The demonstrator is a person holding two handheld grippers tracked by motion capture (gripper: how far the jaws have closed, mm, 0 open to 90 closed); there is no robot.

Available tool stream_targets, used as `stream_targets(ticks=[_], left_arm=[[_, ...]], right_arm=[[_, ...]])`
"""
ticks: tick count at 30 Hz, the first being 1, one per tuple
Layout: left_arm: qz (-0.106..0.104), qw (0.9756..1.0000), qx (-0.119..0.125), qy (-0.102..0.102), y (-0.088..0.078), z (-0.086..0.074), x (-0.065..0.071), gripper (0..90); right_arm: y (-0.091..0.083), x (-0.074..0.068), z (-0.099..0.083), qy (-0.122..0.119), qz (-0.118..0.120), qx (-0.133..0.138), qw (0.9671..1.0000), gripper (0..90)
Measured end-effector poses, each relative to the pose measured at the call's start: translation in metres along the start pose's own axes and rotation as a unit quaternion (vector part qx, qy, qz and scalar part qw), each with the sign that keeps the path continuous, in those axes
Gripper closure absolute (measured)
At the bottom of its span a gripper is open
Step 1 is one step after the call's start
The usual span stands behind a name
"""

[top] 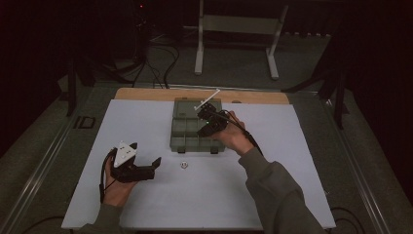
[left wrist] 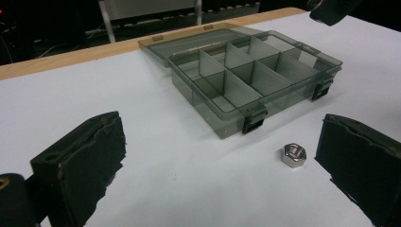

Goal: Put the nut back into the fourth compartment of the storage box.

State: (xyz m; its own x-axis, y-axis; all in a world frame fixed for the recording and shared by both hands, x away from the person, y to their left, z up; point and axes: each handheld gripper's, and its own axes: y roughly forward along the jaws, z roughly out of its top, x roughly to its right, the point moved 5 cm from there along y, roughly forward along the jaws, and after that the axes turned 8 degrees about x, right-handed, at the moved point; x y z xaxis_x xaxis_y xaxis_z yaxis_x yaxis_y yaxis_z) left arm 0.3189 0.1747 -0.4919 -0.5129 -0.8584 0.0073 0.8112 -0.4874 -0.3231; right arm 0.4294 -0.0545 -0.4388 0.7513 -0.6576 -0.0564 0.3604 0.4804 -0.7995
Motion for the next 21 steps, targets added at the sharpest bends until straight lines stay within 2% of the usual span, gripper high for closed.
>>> stream_targets(ticks=[21], left_arm=[[-0.001, 1.0, 0.0, 0.0, 0.0, 0.0, 0.0, 2.3]], right_arm=[[-0.002, 0.025, 0.002, 0.035, -0.025, 0.009, 0.999, 70.2]])
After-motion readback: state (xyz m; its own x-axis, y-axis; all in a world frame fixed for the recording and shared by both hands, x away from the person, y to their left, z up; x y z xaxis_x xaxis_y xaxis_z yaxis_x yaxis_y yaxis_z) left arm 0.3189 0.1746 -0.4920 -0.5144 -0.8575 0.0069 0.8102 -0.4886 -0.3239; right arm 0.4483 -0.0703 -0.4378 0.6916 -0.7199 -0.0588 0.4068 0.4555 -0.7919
